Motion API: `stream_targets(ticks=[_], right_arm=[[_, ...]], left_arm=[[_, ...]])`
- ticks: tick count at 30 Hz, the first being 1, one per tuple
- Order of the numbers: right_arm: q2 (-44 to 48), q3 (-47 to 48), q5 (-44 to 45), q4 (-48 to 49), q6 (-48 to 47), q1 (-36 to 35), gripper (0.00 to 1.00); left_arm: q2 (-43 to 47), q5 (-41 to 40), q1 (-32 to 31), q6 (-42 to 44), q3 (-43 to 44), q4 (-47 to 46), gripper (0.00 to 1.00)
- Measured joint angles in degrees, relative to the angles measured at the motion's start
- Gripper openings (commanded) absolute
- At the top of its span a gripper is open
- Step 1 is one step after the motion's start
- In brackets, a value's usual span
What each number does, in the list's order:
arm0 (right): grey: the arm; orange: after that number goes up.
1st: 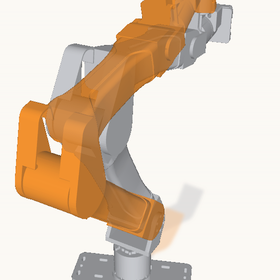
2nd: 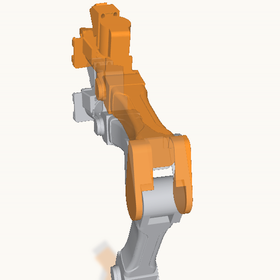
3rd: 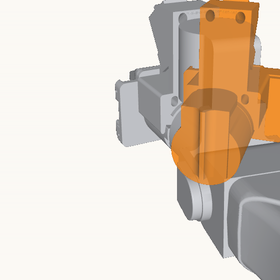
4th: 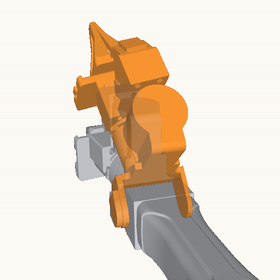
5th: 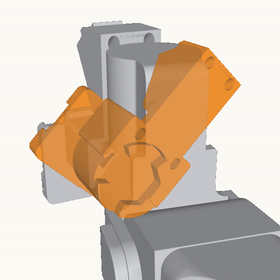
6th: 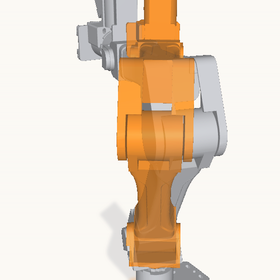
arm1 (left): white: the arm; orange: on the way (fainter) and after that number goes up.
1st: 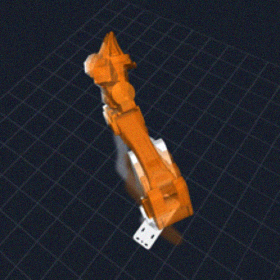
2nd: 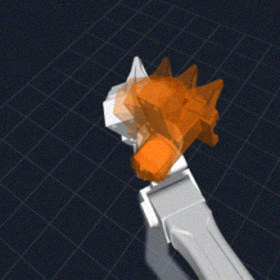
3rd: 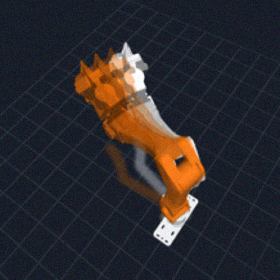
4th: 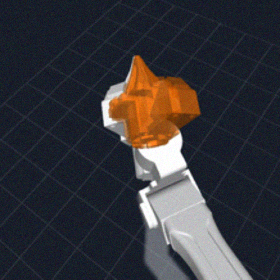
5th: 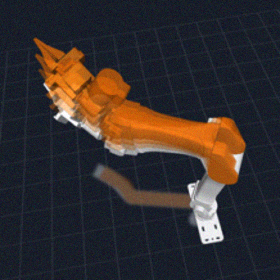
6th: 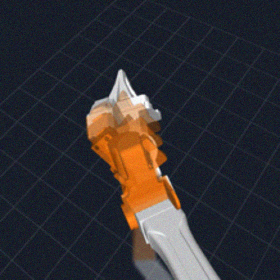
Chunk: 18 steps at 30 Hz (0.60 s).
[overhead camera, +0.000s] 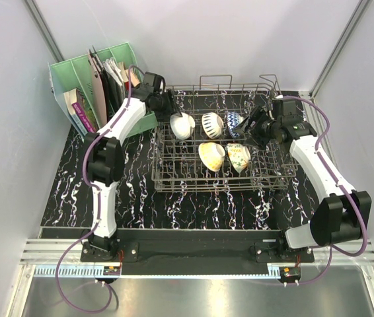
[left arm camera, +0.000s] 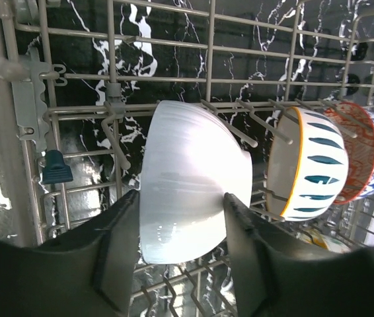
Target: Unload the bowls from the dish rack
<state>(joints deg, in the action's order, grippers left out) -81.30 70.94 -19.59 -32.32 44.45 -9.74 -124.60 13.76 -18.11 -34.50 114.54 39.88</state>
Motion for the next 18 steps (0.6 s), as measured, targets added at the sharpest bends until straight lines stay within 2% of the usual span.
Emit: stream_targets(ticks=[2, 5, 6, 8, 12, 15, 18], right_arm=[[-0.22, 0.15, 0.0, 0.13, 0.02, 0.0, 0.73], [-0.42, 0.17, 0.0, 0.13, 0.22, 0.0, 0.74], [-0.46, 0.17, 0.0, 0.15, 0.24, 0.0, 0.74], [-0.63, 0.2, 0.0, 0.13, 0.35, 0.0, 0.74], [-1.14, 0.2, 0.04, 0.13, 0.39, 0.0, 0.73], [-1.29, 0.2, 0.07, 0.13, 0.42, 0.0, 0.73], [-1.29, 0.2, 0.13, 0.15, 0.39, 0.0, 0.73]], left_arm=[[-0.02, 1.38, 0.42, -0.5, 0.02, 0.26, 0.41], [-0.02, 1.92, 0.52, -0.72, 0.2, 0.57, 0.29], [-0.02, 2.36, 0.66, -0.96, 0.2, 0.7, 0.15], [-0.02, 3.45, 0.96, -1.4, 0.2, 0.81, 0.04], [-0.17, 5.11, 1.42, -2.14, 0.22, 0.66, 0.06], [-0.55, 6.6, 1.75, -3.04, 0.61, 0.61, 0.0], [-1.18, 7.91, 1.84, -3.69, 1.49, 0.72, 0.0]])
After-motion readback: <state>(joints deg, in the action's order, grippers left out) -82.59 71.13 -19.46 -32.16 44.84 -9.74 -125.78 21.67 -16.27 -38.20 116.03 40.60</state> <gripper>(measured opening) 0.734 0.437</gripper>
